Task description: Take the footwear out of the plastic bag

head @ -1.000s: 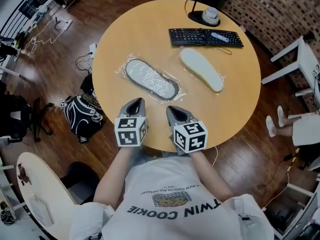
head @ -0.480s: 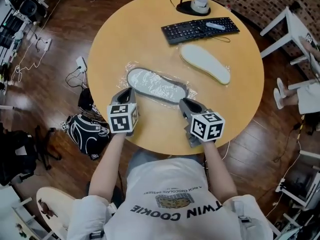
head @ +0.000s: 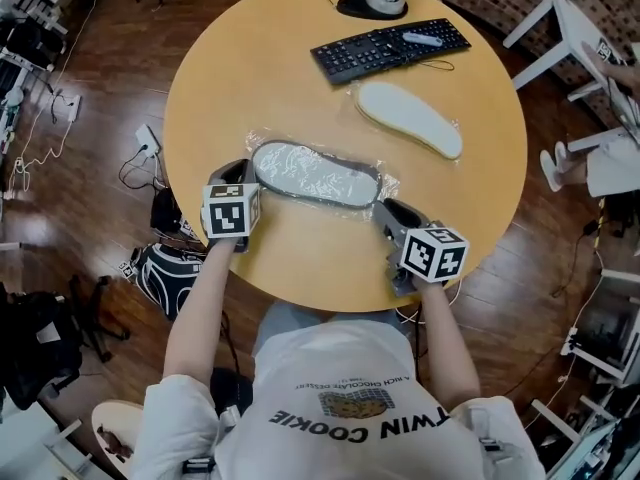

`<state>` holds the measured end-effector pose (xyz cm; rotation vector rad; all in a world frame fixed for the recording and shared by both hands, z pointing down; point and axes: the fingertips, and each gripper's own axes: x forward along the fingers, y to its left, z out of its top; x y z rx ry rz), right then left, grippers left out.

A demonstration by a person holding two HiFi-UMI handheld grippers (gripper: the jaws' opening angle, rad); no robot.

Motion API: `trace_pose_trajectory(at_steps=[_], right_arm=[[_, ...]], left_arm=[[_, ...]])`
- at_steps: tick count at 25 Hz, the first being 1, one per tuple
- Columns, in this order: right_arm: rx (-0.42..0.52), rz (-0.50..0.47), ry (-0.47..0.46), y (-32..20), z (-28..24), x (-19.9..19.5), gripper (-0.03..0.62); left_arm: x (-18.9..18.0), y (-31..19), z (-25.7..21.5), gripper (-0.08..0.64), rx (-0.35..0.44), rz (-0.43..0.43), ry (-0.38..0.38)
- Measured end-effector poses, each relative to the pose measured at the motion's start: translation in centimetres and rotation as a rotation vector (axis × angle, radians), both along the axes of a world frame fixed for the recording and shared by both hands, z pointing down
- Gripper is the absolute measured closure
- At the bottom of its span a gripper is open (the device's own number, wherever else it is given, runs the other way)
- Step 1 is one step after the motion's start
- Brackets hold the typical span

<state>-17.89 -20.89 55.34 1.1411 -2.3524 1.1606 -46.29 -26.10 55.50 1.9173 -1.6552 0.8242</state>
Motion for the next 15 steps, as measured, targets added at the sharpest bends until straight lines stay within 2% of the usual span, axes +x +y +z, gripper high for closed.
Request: trace_pose_trajectory(at_steps=[6,11,15], right_arm=[[-0.035,0.047,-0.039,-1.5,0.8,0.7,0.508],[-0.043,0.034,-0.050,-1.6,1.0,0.4,0.508],[-0.049,0.012,-0.074,-2.2,1.0,0.9,0.502]], left_arm=[[-0.5,-1.3,2.4,0.558,-0.060,0.042,-0.072],[-1.3,-0.7,4.2,0.558,-0.133,0.042,-0.139],[-1.1,-0.9,4.8,0.558,-0.153,0.040,-0.161]])
